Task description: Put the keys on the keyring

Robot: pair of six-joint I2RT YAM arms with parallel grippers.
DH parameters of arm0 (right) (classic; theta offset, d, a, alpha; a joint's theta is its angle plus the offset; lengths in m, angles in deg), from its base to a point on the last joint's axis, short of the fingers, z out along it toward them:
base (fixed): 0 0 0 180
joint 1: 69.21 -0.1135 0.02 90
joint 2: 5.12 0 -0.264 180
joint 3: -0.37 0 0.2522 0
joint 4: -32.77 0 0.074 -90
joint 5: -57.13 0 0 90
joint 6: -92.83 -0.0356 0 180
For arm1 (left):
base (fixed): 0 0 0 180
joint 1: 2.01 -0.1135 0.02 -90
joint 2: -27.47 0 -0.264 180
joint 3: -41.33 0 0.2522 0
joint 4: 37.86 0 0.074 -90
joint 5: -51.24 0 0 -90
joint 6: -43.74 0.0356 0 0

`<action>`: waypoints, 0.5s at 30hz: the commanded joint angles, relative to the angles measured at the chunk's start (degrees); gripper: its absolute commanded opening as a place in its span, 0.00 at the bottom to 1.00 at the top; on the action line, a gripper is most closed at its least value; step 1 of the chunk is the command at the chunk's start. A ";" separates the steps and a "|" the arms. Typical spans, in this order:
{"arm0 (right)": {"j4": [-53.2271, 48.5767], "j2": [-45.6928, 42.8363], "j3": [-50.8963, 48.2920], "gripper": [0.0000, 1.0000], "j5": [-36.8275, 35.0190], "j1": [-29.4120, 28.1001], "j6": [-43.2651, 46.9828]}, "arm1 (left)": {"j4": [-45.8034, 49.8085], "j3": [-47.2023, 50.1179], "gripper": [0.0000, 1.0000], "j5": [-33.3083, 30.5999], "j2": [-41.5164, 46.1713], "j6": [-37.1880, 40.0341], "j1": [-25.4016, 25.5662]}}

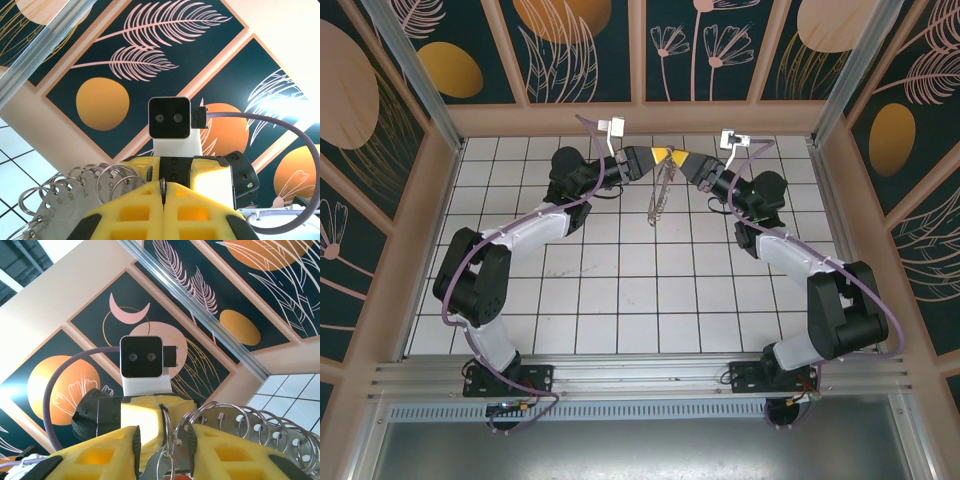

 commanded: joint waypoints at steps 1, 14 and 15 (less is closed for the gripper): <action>4.02 -0.55 1.06 0.32 0.95 -0.66 -0.23 | -2.80 -1.98 0.00 0.28 0.43 0.54 0.28; 2.71 -0.12 1.70 0.22 0.95 -1.49 0.42 | -2.44 -2.60 0.00 0.49 0.24 0.86 0.66; 2.71 -0.07 1.76 0.20 0.94 -1.53 0.48 | -2.40 -2.60 0.00 0.49 0.22 0.87 0.67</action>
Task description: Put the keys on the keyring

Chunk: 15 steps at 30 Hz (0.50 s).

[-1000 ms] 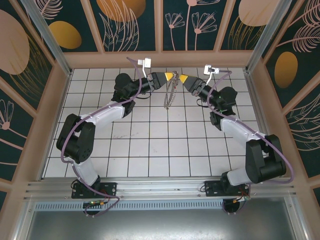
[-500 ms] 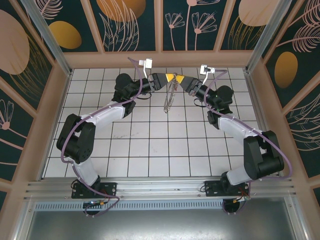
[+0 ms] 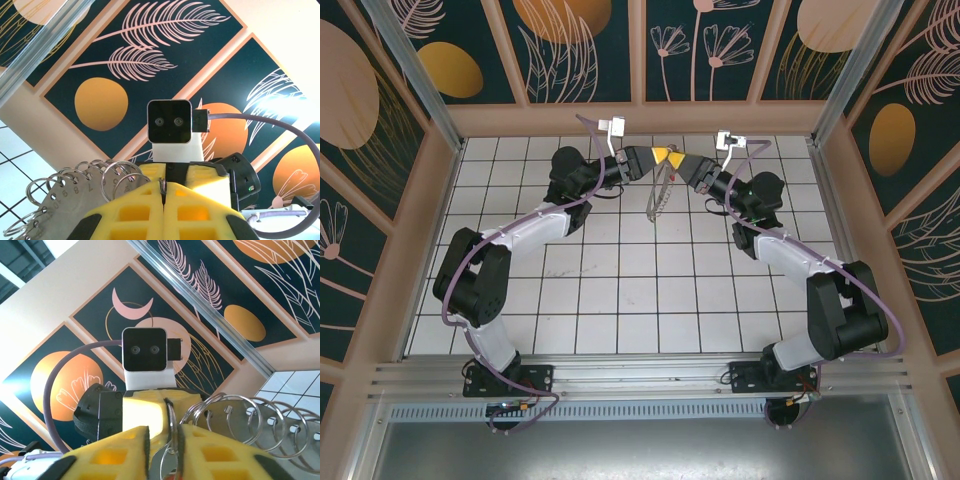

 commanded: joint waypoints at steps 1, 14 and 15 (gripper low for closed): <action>2.92 -0.03 1.74 0.17 0.94 -0.38 0.36 | -2.43 -2.40 0.00 0.31 0.27 0.86 0.43; 1.72 0.02 1.79 0.00 2.39 0.95 2.03 | -0.81 -2.61 0.00 1.40 0.26 2.64 0.73; 1.40 -0.16 1.70 0.00 2.58 1.27 2.30 | -0.57 -2.60 0.02 1.35 0.28 2.95 0.74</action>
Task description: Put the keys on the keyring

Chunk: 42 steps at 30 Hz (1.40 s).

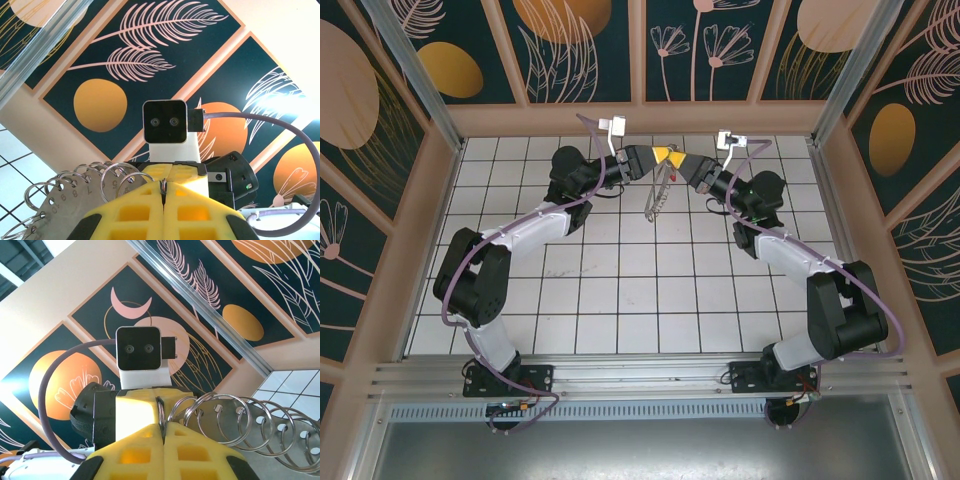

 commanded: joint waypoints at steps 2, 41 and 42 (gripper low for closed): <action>1.03 -0.49 1.41 0.00 2.00 1.08 2.42 | 0.17 -2.43 0.12 0.97 0.55 2.94 0.60; -21.61 -4.43 6.97 0.00 19.11 5.66 21.92 | 47.06 -17.47 0.36 15.97 -1.78 38.25 -2.38; -21.56 -4.40 6.97 0.00 19.10 5.65 21.90 | 46.76 -17.50 0.36 15.97 -1.85 37.98 -2.40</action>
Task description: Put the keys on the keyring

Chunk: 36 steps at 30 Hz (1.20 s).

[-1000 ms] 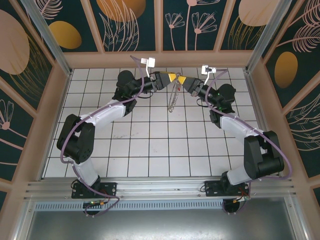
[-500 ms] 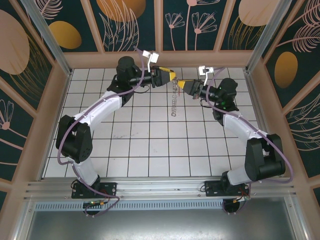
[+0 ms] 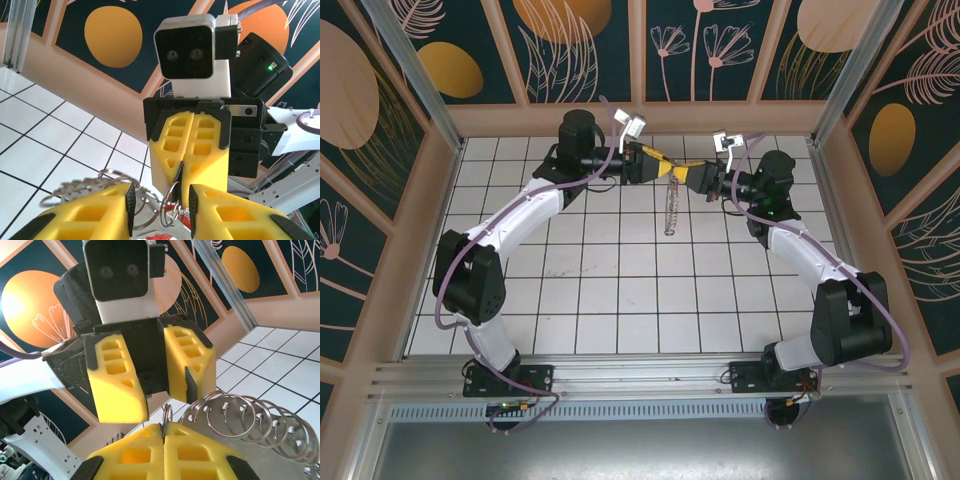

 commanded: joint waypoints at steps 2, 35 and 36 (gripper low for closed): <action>2.75 -1.74 1.54 0.00 1.28 0.46 0.88 | -0.43 -0.60 0.36 1.92 -1.39 0.06 -0.13; 3.36 -0.74 2.07 0.00 0.66 0.77 -0.56 | -13.57 2.43 0.00 1.94 -1.87 -8.55 1.18; 3.21 -0.98 1.78 0.11 0.29 0.98 -0.86 | -14.83 2.92 0.00 1.19 -1.53 -9.21 1.13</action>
